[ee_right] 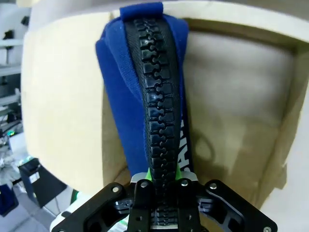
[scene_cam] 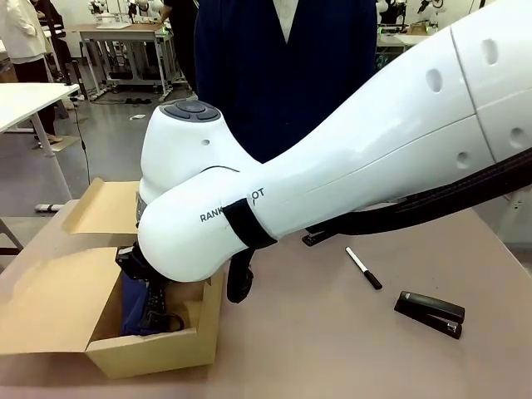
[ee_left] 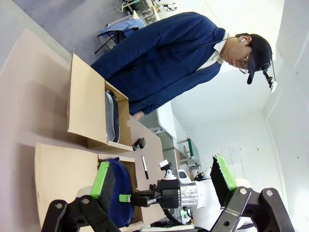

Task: Place items inside the box.
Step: Pick up a Pencil pouch or Stapler and place it inside the Mailer Box closest to the robot.

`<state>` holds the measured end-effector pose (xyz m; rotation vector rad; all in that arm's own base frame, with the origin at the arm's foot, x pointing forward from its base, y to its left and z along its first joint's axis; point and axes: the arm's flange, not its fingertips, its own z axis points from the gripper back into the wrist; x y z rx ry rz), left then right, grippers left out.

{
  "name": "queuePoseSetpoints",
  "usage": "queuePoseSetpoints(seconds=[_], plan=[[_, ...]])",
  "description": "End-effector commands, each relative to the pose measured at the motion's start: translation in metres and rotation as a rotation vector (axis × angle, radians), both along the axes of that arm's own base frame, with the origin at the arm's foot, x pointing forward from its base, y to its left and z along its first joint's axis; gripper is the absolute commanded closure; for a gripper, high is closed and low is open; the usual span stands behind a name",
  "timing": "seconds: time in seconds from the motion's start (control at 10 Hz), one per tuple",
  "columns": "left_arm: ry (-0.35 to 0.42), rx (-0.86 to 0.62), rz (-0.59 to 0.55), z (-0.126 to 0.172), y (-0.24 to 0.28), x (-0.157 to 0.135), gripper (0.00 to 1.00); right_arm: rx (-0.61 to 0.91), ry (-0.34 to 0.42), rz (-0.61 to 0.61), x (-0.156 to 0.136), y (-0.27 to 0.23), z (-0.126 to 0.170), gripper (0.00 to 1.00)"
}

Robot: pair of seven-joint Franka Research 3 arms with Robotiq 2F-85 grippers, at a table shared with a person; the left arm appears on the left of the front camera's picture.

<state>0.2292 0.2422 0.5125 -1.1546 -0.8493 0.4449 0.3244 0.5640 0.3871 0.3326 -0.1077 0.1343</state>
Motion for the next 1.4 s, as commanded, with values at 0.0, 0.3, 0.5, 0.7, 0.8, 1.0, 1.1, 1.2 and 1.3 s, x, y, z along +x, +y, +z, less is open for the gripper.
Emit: queuePoseSetpoints(seconds=[0.0,0.3,0.5,0.7,0.8,1.0,1.1,1.2,1.3], plan=[[-0.031,0.002,-0.001,0.001,-0.001,0.001,0.0,-0.048,0.045,-0.056,0.003,0.009,-0.009,0.91],[-0.031,0.002,-0.001,0.001,-0.001,0.001,0.0,-0.085,0.078,-0.051,0.004,0.007,-0.017,0.91],[-0.031,0.002,-0.001,0.001,-0.001,0.001,0.0,-0.083,0.071,-0.049,0.005,0.008,-0.02,0.91],[-0.031,0.002,-0.001,0.001,-0.001,0.001,0.0,-0.077,0.069,-0.049,0.005,0.007,-0.019,0.91],[-0.031,0.002,-0.001,0.001,-0.001,0.001,0.0,-0.075,0.069,-0.046,0.004,0.006,-0.019,0.91],[-0.031,0.002,-0.001,0.001,-0.001,0.001,0.0,-0.066,0.073,-0.045,0.005,0.004,-0.019,0.33],[-0.031,0.002,-0.001,0.001,-0.001,0.001,0.0,-0.065,0.069,-0.045,0.005,0.004,-0.019,0.03],[-0.031,0.002,-0.001,0.001,-0.001,0.001,0.0,-0.058,0.069,-0.04,0.005,0.004,-0.018,0.0],[-0.031,0.002,-0.001,0.001,-0.001,0.001,0.0,-0.057,0.063,-0.043,0.005,0.003,-0.017,0.0]])
